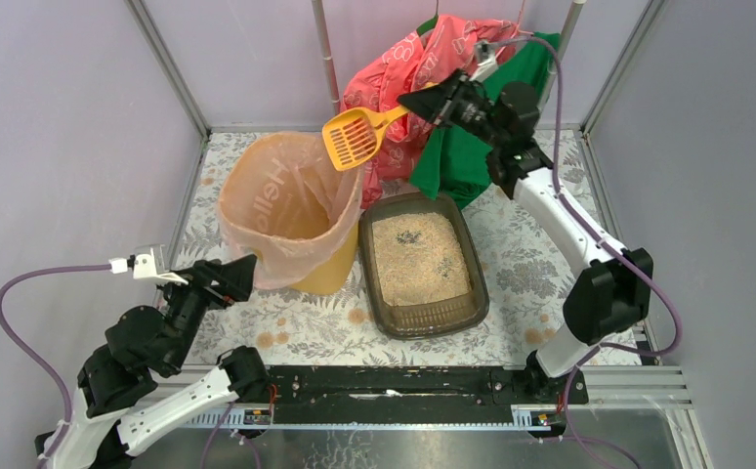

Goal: Clean the litter box

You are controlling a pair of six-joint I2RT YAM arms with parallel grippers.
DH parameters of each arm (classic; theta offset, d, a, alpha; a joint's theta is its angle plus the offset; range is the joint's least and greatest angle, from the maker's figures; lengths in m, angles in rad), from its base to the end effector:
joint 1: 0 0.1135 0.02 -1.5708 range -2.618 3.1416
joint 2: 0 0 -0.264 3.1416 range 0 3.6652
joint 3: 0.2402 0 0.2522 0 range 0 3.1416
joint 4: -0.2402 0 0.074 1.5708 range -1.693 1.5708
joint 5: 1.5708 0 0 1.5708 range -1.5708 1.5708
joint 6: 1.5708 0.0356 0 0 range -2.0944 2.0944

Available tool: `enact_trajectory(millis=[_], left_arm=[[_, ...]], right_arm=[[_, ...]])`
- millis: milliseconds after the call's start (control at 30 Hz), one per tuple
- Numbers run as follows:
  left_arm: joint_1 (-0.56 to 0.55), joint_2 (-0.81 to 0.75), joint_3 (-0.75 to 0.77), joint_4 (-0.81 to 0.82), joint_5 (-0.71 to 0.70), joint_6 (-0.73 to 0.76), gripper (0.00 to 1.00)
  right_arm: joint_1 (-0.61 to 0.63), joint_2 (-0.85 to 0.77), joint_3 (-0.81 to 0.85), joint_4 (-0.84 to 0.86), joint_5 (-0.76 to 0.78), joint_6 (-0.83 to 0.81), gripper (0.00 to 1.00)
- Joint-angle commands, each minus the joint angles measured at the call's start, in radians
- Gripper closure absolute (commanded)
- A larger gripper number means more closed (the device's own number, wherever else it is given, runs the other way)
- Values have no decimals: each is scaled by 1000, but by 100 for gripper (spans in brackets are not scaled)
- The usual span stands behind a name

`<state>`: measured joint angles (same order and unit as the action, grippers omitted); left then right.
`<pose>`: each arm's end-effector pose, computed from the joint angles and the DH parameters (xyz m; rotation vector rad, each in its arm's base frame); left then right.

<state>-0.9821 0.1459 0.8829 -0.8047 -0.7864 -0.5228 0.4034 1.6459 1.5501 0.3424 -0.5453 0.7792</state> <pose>0.0203 0.0150 0.3542 -0.2295 1.6271 -0.5146 0.3521 0.1703 0.4385 -0.2332 1.4780 1.3342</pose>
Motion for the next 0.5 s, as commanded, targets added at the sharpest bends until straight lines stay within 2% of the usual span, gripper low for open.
enact_trajectory(millis=[0, 167, 333, 467], left_arm=[[-7, 11, -20, 19, -16, -12, 1], [-8, 39, -20, 29, -16, 0, 1], [-7, 49, 1, 53, -6, 15, 1], [-7, 87, 16, 103, 7, 48, 1]], right_arm=[[-83, -78, -101, 478, -144, 362, 100], [-203, -95, -241, 732, -171, 579, 100], [-342, -233, -461, 723, -210, 570, 100], [-395, -358, -704, 693, -246, 515, 100]])
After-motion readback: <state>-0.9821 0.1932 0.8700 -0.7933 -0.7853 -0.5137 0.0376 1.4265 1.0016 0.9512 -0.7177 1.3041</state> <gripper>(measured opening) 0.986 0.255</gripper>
